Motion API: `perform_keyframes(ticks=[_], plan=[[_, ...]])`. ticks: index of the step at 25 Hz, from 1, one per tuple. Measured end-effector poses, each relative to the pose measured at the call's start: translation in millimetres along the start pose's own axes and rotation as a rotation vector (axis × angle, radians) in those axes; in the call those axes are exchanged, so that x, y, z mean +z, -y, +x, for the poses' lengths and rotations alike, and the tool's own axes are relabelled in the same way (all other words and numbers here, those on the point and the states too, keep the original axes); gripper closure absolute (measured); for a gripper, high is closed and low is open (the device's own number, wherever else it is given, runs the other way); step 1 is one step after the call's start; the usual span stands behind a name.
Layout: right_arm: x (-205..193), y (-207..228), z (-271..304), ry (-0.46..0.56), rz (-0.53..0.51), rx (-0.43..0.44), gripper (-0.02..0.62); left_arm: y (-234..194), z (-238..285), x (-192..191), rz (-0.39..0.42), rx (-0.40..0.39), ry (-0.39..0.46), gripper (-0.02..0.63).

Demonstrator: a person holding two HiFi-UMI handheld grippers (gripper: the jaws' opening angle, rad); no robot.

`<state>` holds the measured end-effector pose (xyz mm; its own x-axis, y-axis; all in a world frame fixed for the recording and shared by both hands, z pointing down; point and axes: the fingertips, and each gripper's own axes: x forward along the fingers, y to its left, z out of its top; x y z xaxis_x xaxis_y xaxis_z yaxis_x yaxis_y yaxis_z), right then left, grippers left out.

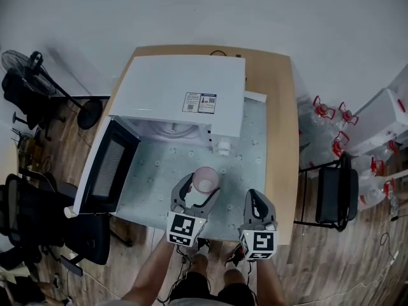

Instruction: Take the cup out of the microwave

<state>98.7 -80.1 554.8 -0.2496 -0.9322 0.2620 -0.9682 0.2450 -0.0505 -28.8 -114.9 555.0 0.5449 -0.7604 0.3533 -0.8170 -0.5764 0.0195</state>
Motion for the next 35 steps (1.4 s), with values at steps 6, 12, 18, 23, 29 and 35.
perform_keyframes(ticks=[6, 12, 18, 23, 29, 35], plan=[[-15.7, 18.1, -14.2, -0.016, 0.009, -0.015, 0.578, 30.3, 8.6, -13.4, -0.002, -0.034, -0.016, 0.241], [-31.8, 38.2, -23.0, -0.036, 0.021, -0.036, 0.578, 57.6, 21.1, -27.1, 0.001, -0.065, -0.031, 0.241], [-48.9, 56.4, -31.2, -0.058, 0.04, -0.064, 0.578, 81.5, 35.5, -42.9, 0.002, -0.102, -0.05, 0.241], [-64.1, 67.0, -33.8, -0.076, 0.048, -0.074, 0.578, 98.9, 47.4, -58.1, 0.01, -0.134, -0.069, 0.241], [-80.8, 76.6, -39.8, -0.093, 0.067, -0.09, 0.578, 116.8, 55.2, -71.6, 0.009, -0.16, -0.081, 0.241], [-90.2, 81.8, -46.7, -0.105, 0.073, -0.094, 0.578, 125.0, 55.4, -75.1, 0.005, -0.14, -0.061, 0.241]])
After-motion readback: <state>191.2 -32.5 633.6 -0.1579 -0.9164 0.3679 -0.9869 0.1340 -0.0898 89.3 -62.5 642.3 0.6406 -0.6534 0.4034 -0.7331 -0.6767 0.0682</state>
